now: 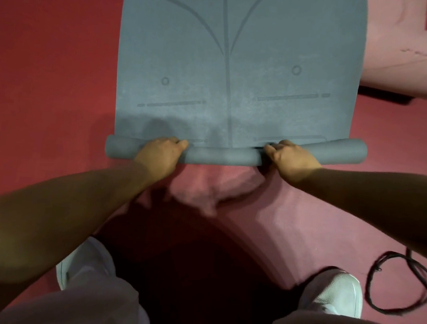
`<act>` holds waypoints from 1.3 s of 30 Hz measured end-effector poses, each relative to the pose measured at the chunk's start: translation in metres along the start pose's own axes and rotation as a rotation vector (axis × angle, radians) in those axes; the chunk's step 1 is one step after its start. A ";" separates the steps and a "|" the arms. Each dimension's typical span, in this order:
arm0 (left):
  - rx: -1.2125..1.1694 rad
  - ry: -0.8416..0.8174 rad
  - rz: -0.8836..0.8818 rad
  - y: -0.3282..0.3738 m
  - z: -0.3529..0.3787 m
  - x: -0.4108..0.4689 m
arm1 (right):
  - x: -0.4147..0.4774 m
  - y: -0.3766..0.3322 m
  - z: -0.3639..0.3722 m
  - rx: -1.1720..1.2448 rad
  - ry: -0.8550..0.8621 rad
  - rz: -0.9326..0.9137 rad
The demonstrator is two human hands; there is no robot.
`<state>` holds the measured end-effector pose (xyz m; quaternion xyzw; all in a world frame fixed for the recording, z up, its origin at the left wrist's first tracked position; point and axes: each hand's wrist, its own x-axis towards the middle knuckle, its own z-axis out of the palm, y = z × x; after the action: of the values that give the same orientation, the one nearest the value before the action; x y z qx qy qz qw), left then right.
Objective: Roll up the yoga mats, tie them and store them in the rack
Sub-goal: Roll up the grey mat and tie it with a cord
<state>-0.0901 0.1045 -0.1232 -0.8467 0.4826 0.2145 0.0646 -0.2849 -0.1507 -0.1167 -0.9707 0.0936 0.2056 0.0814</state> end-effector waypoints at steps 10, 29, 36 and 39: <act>0.267 0.048 0.057 -0.010 0.003 0.004 | 0.035 0.019 -0.026 0.160 -0.042 0.082; 0.331 0.106 -0.025 -0.009 -0.011 0.019 | 0.043 0.028 -0.025 -0.071 -0.063 0.077; 0.406 -0.008 -0.060 -0.005 -0.023 0.034 | 0.050 0.030 -0.041 0.027 -0.113 0.114; 0.375 -0.019 -0.011 -0.012 -0.031 0.039 | 0.049 0.030 -0.044 0.061 -0.118 0.112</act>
<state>-0.0536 0.0702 -0.1136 -0.8203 0.5090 0.1284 0.2270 -0.2307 -0.1957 -0.1005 -0.9472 0.1490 0.2638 0.1049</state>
